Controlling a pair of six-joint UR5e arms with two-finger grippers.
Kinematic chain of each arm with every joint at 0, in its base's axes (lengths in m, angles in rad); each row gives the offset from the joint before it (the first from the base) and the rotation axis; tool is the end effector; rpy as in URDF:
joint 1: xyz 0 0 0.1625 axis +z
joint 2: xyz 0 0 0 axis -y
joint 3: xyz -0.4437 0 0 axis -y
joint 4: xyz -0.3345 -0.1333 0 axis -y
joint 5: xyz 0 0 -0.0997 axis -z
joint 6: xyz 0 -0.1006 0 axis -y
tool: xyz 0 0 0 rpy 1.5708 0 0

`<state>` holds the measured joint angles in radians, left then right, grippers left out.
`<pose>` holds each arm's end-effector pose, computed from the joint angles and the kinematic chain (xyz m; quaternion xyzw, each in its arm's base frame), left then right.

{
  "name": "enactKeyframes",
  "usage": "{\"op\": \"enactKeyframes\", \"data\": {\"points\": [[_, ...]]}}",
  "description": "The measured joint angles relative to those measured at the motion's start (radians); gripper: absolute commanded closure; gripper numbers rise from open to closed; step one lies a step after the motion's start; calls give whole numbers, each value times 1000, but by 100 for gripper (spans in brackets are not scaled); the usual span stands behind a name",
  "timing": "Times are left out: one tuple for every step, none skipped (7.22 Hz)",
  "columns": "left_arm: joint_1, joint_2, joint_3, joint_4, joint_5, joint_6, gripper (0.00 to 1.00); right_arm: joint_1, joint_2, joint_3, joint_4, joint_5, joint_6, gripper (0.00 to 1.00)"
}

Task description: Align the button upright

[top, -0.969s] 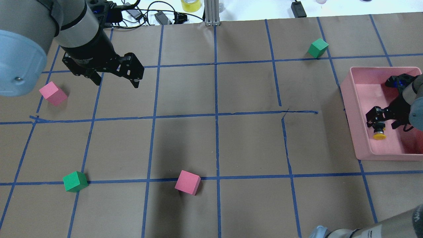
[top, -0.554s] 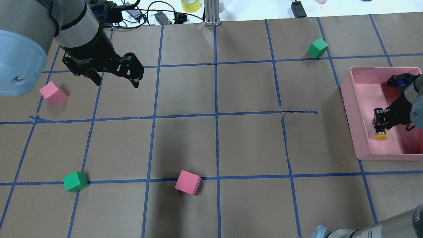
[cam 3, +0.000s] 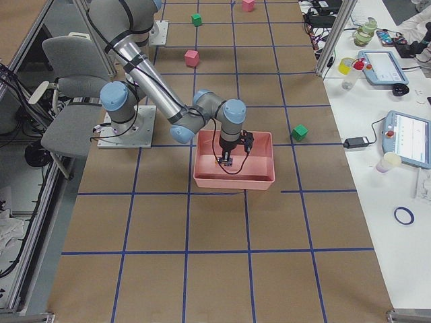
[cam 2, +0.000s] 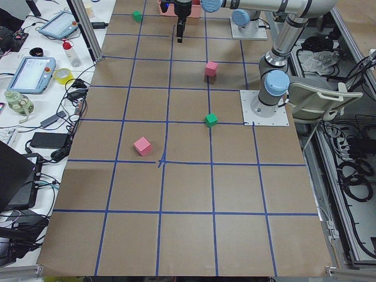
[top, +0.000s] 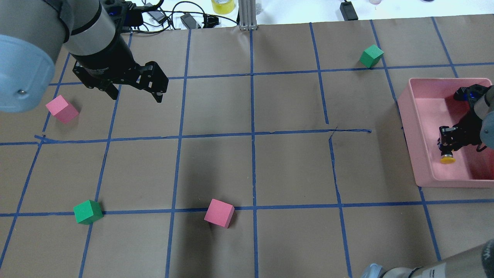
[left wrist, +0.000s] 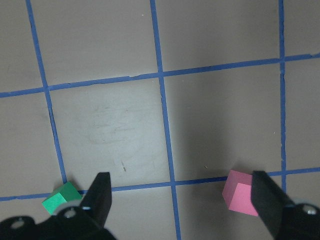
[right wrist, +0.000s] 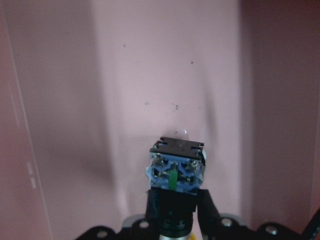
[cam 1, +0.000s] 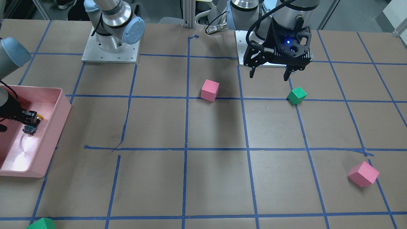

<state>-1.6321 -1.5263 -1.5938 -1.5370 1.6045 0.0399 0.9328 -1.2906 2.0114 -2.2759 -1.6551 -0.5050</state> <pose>-0.1554 -0.4110 0.5181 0.0501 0.9982 -0.0278 0.0165 -0.1809 -0.4536 0.2663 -0.0661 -0.9969 -0.0294 0.0312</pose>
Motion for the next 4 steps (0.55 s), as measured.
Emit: {"op": "enactKeyframes", "data": {"points": [[0, 0, 0, 0, 0, 0, 0, 1, -2, -19, 16, 0, 0, 100], [0, 0, 0, 0, 0, 0, 0, 4, -5, -59, 57, 0, 1, 100], [0, 0, 0, 0, 0, 0, 0, 13, -11, -113, 120, 2, 3, 100], [0, 0, 0, 0, 0, 0, 0, 33, -26, -161, 191, 4, 8, 100]]}}
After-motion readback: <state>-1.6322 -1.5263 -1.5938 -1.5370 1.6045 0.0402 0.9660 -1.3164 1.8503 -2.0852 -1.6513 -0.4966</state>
